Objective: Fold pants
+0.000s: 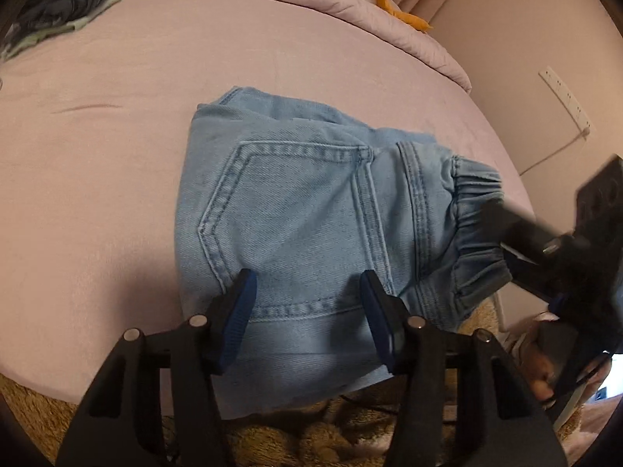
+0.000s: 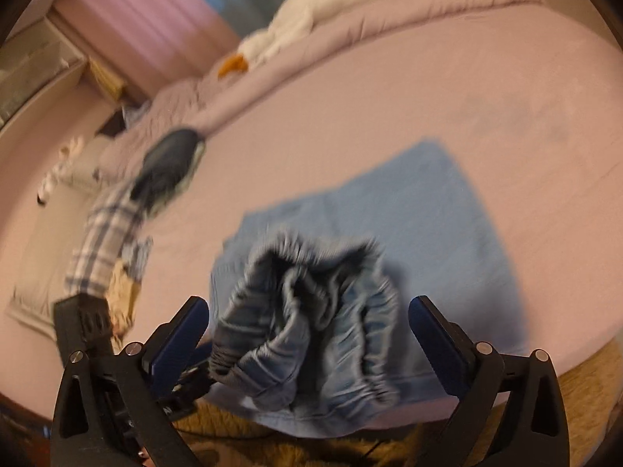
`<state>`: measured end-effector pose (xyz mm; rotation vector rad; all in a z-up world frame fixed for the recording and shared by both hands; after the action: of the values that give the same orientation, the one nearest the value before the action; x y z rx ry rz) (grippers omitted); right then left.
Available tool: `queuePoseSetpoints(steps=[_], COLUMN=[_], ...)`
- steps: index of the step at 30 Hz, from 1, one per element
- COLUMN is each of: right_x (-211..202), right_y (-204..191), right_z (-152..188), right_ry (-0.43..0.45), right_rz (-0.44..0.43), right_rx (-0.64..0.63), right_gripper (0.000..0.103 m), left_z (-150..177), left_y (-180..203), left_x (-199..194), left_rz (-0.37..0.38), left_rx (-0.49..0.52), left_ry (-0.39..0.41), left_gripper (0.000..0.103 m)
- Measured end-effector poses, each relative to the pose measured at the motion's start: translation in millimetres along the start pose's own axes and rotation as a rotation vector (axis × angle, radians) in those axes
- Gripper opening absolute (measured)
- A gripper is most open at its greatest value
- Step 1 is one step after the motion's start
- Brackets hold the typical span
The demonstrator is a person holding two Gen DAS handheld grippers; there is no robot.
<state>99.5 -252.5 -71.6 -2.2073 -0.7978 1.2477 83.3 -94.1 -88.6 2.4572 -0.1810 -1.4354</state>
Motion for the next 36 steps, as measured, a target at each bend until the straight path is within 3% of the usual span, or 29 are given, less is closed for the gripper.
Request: queuePoseSetpoints(steps=[3,5,7,8,10,13,16,18,20,21,23,28,30,36], right_x=[27.7,32.7,26.8,24.9,16.2,-25.3,-50.3,-42.2,-23.0,-11.4,-14.1,-17.6,-17.7,-20.3], right_y=[4.8,10.3,6.9,5.2,5.3,0.0,7.7,35.6,61.8,74.7,78.6,78.1,77.0,77.2], right_z=[10.6,14.2,11.4,8.3,-1.8,-19.7,-31.0,-31.7,-22.5,-15.2,-8.9,-13.2,-10.7,-8.3], right_ry=[-0.090,-0.073,-0.032,-0.032,-0.020,0.100,0.189,0.154,0.063,0.030,0.074,0.041,0.042,0.049], right_rz=[0.031,0.049,0.061,0.050,0.031,-0.028,0.061,0.126,0.185,0.205,0.164,0.143,0.148,0.158], right_rx=[0.010,0.031,0.006,-0.003,0.016,-0.033,-0.072,0.002,0.055,0.066,0.064,0.099,0.099,0.094], right_gripper=[0.102,0.100,0.070,0.049,0.041,0.040,0.040,0.040,0.041,0.046,0.047,0.051,0.051,0.051], left_z=[-1.2,-3.4,-6.5,-9.8,-18.3,-28.5,-38.0,-45.0,-53.7,-56.0,-63.6,-77.8,-85.9,-65.0], left_y=[-6.5,-14.1,-20.5,-24.6,-30.7,-35.0,-35.0,-35.1,-31.6,-29.6,-24.8,-18.9,-15.2,-23.7], left_x=[-2.6,-7.5,-16.4,-22.0,-32.3,-47.0,-44.3,-32.6,-18.0,-13.4,-5.2,7.8,23.9,47.8], left_rz=[0.041,0.077,0.096,0.091,0.088,0.119,0.112,0.102,0.097,0.083,0.052,0.061,0.033,0.019], left_rx=[-0.018,-0.050,-0.077,-0.086,-0.103,-0.118,-0.116,-0.127,-0.120,-0.113,-0.098,-0.089,-0.076,-0.096], left_ry=[-0.009,-0.011,0.005,0.021,0.056,0.094,0.113,0.100,0.072,0.060,0.046,0.035,0.010,-0.053], left_gripper=[0.053,0.053,0.053,0.053,0.053,0.053,0.051,0.046,0.042,0.039,0.038,0.038,0.038,0.039])
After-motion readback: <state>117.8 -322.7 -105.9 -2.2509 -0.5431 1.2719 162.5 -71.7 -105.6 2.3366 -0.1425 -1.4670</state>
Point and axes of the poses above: each gripper's, at about its wrist camera, not at the fingertips, and x roughly the way its jaws point, y to its right, z to its underside, the point moved 2 cm from there along x, roughly the way its jaws point, and after that the axes turned 6 degrees about -z, right-handed, at the moved point
